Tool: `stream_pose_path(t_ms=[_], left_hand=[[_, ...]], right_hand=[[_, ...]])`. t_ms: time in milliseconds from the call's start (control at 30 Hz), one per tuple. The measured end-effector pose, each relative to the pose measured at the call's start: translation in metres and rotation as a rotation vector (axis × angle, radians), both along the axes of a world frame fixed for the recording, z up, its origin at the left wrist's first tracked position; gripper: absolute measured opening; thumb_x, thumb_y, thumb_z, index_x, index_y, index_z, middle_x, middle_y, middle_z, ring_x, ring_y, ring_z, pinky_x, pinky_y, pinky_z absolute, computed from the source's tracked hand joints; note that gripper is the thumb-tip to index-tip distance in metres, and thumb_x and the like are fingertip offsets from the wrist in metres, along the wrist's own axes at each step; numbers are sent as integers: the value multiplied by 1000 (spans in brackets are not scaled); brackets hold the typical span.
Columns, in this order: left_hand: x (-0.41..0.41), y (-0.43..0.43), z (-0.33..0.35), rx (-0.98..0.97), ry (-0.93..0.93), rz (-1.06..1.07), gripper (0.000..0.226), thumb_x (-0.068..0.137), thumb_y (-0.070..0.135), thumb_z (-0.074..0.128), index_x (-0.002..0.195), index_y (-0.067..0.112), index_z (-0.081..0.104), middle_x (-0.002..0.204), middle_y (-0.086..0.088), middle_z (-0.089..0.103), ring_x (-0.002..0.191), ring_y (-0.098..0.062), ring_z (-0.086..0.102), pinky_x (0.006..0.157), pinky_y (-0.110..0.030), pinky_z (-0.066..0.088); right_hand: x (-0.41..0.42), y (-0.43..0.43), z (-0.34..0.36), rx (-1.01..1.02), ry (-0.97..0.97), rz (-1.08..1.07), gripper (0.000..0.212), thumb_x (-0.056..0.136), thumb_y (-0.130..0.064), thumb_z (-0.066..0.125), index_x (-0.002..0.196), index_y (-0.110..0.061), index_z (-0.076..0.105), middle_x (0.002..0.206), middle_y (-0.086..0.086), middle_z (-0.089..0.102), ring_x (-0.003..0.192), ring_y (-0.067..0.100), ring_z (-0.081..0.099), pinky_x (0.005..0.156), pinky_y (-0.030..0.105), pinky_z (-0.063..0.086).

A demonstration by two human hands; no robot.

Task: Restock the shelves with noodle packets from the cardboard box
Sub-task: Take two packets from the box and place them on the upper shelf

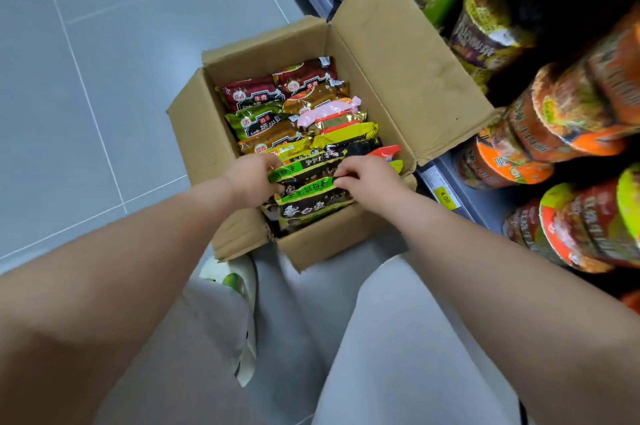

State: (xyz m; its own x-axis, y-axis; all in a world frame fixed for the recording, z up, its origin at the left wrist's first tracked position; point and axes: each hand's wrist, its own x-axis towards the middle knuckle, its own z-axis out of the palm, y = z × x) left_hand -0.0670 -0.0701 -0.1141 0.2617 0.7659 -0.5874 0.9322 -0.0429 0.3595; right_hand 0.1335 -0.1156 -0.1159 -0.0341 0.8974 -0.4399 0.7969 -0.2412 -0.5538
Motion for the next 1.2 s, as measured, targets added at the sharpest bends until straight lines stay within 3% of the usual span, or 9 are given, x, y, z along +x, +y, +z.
stream_pose_path(t_ms=[167, 267, 400, 633, 733, 933, 1100, 1200], left_hand=[[-6, 13, 41, 42, -43, 60, 50, 91, 19, 61, 138, 15, 43, 137, -9, 51, 113, -26, 56, 89, -32, 44], [3, 27, 62, 59, -34, 33, 51, 92, 19, 59, 140, 14, 42, 138, -11, 50, 113, -26, 56, 85, -30, 44], [17, 44, 102, 60, 28, -6, 56, 93, 25, 59, 143, 12, 38, 143, -13, 45, 124, -31, 50, 98, -37, 43], [19, 46, 243, 53, 58, -35, 49, 93, 26, 59, 137, 9, 46, 126, -15, 60, 109, -32, 58, 88, -32, 44], [12, 39, 317, 63, 55, -30, 48, 92, 26, 61, 136, 12, 49, 123, -14, 61, 112, -33, 56, 91, -35, 43], [-9, 6, 461, 156, -15, -2, 40, 91, 19, 60, 131, 17, 54, 106, -14, 68, 96, -31, 62, 78, -30, 43], [-36, -13, 510, 277, -128, 95, 36, 92, 20, 60, 127, 20, 60, 112, -9, 68, 101, -30, 61, 74, -27, 39], [-56, -14, 533, 318, -228, 186, 32, 94, 21, 56, 126, 22, 62, 111, -8, 69, 100, -28, 62, 78, -29, 45]], right_hand=[[21, 1, 30, 77, 17, -183, 8, 89, -24, 63, 94, -21, 68, 97, 2, 67, 94, 24, 60, 82, 34, 49], [31, 9, 50, 82, -132, -257, 15, 93, -29, 57, 101, -22, 67, 101, 3, 67, 96, 26, 59, 75, 31, 45], [35, 13, 95, 45, -291, -344, 20, 96, -31, 50, 104, -22, 65, 103, 7, 67, 98, 29, 58, 69, 30, 37], [30, -8, 234, -57, -293, -459, 21, 97, -30, 48, 106, -17, 62, 106, 12, 64, 101, 32, 57, 70, 32, 39], [28, -17, 310, -63, -283, -459, 19, 97, -28, 49, 102, -13, 59, 103, 13, 64, 98, 33, 57, 68, 31, 36], [18, -41, 458, 4, -275, -472, 15, 97, -26, 50, 98, -15, 60, 100, 7, 64, 96, 30, 57, 68, 30, 36], [0, -48, 515, 111, -217, -578, 10, 94, -16, 50, 89, -21, 57, 82, -11, 52, 86, 21, 51, 66, 32, 35], [-18, -44, 545, 197, -224, -551, 11, 95, -14, 50, 93, -17, 60, 83, -8, 52, 86, 19, 51, 64, 29, 32]])
